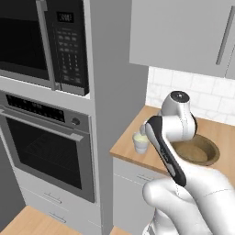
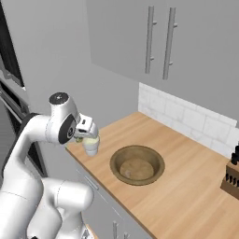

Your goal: Grab a lemon wedge from the fridge and one ice cube from the ice bowl, and put them in the glass of lemonade.

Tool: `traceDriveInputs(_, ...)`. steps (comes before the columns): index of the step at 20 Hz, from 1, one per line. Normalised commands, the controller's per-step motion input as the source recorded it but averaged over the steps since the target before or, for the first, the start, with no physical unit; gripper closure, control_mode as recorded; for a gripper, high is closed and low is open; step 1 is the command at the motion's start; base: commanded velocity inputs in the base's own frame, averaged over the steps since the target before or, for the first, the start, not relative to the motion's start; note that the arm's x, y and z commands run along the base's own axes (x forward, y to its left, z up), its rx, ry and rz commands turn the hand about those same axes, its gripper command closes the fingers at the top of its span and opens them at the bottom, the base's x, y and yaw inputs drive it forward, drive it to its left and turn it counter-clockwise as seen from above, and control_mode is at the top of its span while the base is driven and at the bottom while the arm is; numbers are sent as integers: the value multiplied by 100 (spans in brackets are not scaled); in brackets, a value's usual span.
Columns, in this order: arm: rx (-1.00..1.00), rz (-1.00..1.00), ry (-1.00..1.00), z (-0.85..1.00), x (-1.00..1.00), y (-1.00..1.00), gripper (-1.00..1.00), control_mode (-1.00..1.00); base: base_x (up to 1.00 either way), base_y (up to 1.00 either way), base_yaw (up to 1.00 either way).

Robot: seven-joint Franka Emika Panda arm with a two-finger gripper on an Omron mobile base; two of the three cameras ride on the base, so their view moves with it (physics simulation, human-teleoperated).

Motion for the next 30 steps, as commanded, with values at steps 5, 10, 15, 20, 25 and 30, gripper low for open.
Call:
traceDriveInputs(5, 0, 2, 12, -47, 64, 0, 100, -100, 0, 0, 0)
traceDriveInputs(10, 0, 0, 4, -21, 58, 0, 100, -100, 0, 0, 0)
traceDriveInputs(15, 0, 0, 0, -11, 54, 0, 100, -100, 0, 0, 0)
traceDriveInputs(20, 0, 0, 0, -45, 19, 0, 100, -100, 0, 0, 0)
traceDriveInputs(25, 0, 0, 0, -44, 7, 3, 100, -100, 0, 0, 0)
traceDriveInputs(30, 0, 0, 0, -24, 24, 8, 100, -100, 0, 0, 0)
